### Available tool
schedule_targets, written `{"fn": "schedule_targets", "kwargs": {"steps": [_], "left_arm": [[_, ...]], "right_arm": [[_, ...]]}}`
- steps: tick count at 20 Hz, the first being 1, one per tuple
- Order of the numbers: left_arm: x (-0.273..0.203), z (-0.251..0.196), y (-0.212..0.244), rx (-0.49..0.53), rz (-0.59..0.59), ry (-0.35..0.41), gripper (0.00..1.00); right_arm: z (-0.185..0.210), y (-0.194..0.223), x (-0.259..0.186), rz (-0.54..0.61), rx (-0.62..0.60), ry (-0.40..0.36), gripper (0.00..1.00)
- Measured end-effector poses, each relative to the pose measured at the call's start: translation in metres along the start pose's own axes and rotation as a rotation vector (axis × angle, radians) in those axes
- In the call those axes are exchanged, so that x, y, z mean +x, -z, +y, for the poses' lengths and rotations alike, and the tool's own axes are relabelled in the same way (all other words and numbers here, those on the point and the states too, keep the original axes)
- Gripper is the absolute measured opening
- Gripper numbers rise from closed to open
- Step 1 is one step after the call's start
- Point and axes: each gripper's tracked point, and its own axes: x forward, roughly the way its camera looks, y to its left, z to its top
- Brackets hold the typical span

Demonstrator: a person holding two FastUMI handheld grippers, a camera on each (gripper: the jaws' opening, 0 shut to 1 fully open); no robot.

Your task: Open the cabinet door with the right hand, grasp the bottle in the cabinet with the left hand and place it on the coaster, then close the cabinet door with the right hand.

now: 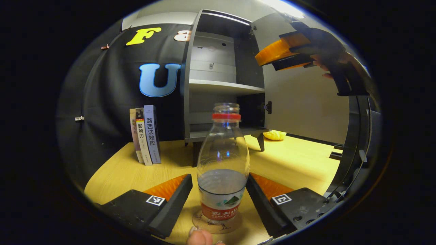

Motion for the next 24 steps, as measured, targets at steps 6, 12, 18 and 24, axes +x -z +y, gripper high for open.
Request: {"fn": "schedule_targets", "kwargs": {"steps": [6,12,18,24], "left_arm": [[-0.002,0.002,-0.062,0.022,-0.064,0.022,0.98],[-0.02,-0.012,-0.183,0.01,-0.151,0.126,0.99],[-0.032,-0.022,-0.272,0.021,-0.16,0.196,0.99],[0.001,-0.067,-0.301,0.015,-0.17,0.308,0.99]], "right_arm": [[-0.024,-0.048,-0.021,-0.064,-0.016,0.075,0.97],[-0.033,-0.089,-0.062,-0.057,0.038,0.084,0.98],[-0.071,-0.089,-0.147,-0.014,0.188,0.183,0.98],[-0.152,-0.082,-0.23,-0.024,0.193,0.45,0.98]]}}
